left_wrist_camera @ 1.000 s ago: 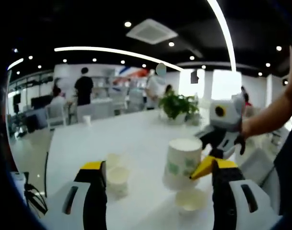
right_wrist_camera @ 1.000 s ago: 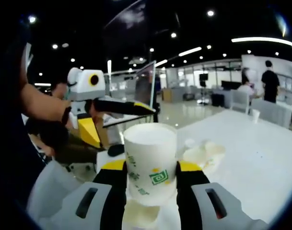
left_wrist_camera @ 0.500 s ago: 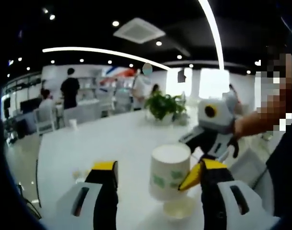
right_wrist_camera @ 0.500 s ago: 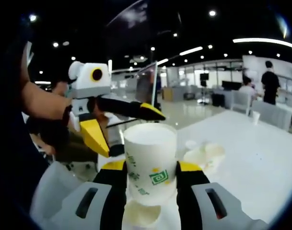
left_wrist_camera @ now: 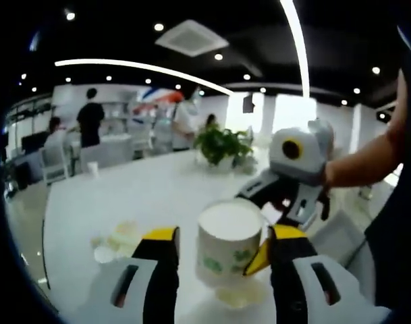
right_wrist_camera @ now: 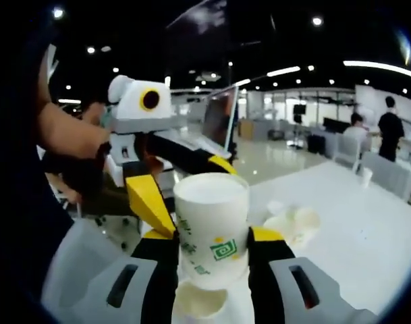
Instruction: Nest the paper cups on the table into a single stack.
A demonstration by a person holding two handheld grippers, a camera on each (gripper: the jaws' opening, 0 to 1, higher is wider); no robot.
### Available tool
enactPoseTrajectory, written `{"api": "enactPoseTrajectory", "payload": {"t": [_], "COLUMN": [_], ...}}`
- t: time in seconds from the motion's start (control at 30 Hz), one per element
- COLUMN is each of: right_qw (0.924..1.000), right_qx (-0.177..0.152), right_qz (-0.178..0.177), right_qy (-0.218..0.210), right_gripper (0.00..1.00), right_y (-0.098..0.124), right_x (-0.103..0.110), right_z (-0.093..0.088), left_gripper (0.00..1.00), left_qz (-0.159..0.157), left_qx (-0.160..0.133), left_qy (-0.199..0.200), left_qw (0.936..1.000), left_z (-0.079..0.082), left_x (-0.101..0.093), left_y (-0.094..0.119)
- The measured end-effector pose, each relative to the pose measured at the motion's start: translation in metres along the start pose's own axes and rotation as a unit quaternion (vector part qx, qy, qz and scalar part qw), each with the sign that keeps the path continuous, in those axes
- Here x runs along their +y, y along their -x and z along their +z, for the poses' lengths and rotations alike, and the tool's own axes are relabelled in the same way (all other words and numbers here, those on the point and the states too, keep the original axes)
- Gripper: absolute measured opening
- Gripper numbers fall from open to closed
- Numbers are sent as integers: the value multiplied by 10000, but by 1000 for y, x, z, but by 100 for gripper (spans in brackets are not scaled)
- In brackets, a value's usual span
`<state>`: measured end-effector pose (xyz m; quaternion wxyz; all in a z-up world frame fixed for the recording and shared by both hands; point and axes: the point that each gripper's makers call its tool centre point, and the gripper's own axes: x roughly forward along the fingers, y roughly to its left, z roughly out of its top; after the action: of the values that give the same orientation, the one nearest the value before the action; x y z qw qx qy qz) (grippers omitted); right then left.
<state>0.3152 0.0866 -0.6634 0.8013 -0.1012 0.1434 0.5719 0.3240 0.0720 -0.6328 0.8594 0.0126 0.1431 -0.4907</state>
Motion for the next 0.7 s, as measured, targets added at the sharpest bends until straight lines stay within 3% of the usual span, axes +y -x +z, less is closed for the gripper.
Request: {"api": "enactPoseTrajectory", "payload": {"t": [0.37,0.6,0.7], "right_qw": [9995,9997,9996], "right_qx": [151,73,-132], "right_qz": [70,-37,-133], "right_qy": [256,234,189], "right_gripper": [38,42,46], "right_y": [-1,4,10], "right_x": [4,-2,-9], "right_z": [-1,1,9], "left_gripper": [38,38,37], "left_qz": [-116,-143,-93], "left_qx": [140,77,-59], "left_qy": [-62,-110,7], "left_qw": [9998,9998,9999], "left_z": [-2,1,5], "left_x": [-6,-6,0], "left_y": [-4,-3,-1]}}
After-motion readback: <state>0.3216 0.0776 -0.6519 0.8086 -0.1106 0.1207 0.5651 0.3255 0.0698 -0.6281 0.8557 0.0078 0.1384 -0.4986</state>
